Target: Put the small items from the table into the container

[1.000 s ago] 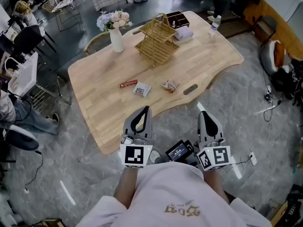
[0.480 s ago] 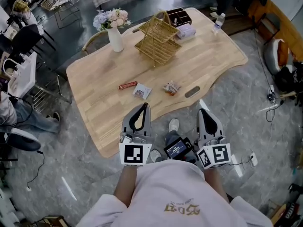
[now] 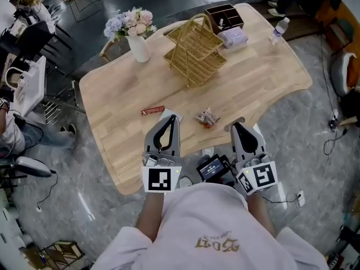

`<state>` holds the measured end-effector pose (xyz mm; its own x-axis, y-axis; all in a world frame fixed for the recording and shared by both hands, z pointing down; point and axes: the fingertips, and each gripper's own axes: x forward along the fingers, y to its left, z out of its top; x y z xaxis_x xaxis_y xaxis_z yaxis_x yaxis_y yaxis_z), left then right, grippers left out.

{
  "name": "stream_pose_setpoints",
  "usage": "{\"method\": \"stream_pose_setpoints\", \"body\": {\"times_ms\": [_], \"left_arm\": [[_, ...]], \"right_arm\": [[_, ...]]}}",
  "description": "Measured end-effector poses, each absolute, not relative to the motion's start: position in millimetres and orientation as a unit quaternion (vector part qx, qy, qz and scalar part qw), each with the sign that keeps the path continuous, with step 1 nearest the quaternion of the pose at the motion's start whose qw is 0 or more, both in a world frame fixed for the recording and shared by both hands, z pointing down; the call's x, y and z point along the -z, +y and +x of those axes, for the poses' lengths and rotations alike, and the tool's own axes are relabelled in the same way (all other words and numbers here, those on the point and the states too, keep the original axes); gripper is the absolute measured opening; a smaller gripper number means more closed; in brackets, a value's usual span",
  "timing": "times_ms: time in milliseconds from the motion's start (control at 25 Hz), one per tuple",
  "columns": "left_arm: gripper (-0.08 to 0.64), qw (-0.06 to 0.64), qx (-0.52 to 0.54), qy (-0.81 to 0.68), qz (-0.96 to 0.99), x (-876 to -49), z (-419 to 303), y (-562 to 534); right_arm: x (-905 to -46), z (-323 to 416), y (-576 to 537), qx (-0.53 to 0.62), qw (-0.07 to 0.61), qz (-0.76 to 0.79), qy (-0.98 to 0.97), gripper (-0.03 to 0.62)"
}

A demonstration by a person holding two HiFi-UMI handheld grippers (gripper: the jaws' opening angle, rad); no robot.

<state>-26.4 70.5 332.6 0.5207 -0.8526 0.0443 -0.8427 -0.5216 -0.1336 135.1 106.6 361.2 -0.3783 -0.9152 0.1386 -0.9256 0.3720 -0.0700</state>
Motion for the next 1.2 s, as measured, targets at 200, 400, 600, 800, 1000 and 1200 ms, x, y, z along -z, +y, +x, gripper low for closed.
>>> {"method": "stream_pose_setpoints", "body": {"times_ms": [200, 400, 600, 800, 1000, 1200], "left_arm": [[0.000, 0.054, 0.069, 0.508, -0.857, -334, -8, 25], [-0.001, 0.068, 0.100, 0.517, -0.847, -339, 8, 0], [0.000, 0.045, 0.105, 0.534, -0.837, -352, 10, -10], [0.000, 0.010, 0.115, 0.538, -0.835, -375, 7, -11], [0.000, -0.017, 0.117, 0.523, -0.844, -397, 14, -16], [0.000, -0.032, 0.121, 0.497, -0.859, -423, 34, -18]], "right_arm": [[-370, 153, 56, -0.077, 0.060, 0.528, -0.844, 0.021], [-384, 166, 24, -0.090, 0.068, 0.501, -0.858, 0.031], [-403, 168, 3, -0.109, 0.087, 0.479, -0.867, 0.032], [-434, 157, -2, -0.147, 0.121, 0.455, -0.870, 0.051], [-460, 154, -2, -0.173, 0.151, 0.440, -0.868, 0.063], [-483, 159, 0, -0.195, 0.169, 0.438, -0.861, 0.066]]}}
